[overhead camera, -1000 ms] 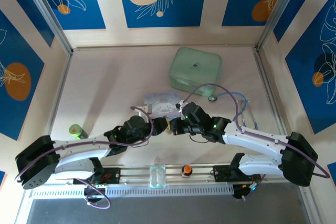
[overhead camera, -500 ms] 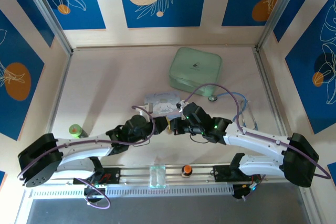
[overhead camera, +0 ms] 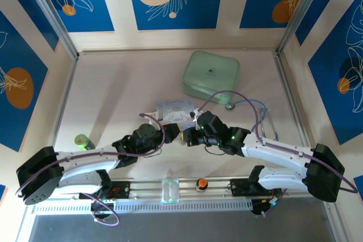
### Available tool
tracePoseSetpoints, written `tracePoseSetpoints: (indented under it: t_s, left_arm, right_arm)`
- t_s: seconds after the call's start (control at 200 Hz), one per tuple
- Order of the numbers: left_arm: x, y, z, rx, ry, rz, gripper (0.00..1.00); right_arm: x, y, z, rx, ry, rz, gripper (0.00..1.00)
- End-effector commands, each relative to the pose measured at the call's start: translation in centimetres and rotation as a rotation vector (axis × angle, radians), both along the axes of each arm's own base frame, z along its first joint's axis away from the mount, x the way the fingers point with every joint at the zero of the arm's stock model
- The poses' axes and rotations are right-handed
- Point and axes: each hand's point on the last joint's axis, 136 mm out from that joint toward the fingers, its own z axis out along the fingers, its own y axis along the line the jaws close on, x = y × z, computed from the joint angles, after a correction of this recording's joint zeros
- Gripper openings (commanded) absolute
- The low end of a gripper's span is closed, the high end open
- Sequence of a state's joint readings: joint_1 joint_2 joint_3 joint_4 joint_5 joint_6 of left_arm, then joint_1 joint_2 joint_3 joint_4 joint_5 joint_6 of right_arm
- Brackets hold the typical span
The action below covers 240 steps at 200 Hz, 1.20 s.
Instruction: Unlock the padlock with the key
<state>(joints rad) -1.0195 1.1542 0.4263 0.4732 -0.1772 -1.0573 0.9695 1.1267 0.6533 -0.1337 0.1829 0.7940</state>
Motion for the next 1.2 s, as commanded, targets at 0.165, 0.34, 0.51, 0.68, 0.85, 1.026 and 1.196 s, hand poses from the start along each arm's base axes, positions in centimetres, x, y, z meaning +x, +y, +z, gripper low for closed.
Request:
tracePoseSetpoints:
  t_s: [0.165, 0.34, 0.51, 0.68, 0.85, 1.026, 1.196]
  left_arm:
    - [-0.3, -1.2, -0.4, 0.016, 0.021, -0.039, 0.02]
    - [-0.3, -1.0, 0.3, -0.003, 0.010, -0.032, 0.00]
    - [-0.1, 0.1, 2.2, -0.030, -0.031, 0.001, 0.00]
    - [0.0, 1.2, 5.6, -0.106, -0.107, 0.024, 0.00]
    - [-0.4, 1.7, 10.7, -0.279, -0.203, 0.000, 0.00]
    - [-0.4, 1.8, 14.1, -0.377, -0.249, -0.016, 0.00]
    - [-0.4, 1.0, 15.9, -0.446, -0.267, -0.053, 0.00]
  right_arm:
    - [-0.2, 0.4, 0.9, 0.037, -0.016, 0.004, 0.00]
    - [0.0, 0.5, 1.2, 0.051, -0.028, 0.007, 0.07]
    - [0.0, 0.4, 4.2, 0.140, -0.116, 0.042, 0.54]
    - [0.4, -0.7, 9.0, 0.393, -0.202, 0.017, 0.98]
    - [1.0, -1.4, 13.3, 0.654, -0.137, 0.059, 0.99]
    - [0.1, -0.7, 16.5, 0.726, -0.190, 0.129, 0.91]
    - [0.0, 0.0, 16.9, 0.779, -0.167, 0.152, 0.72]
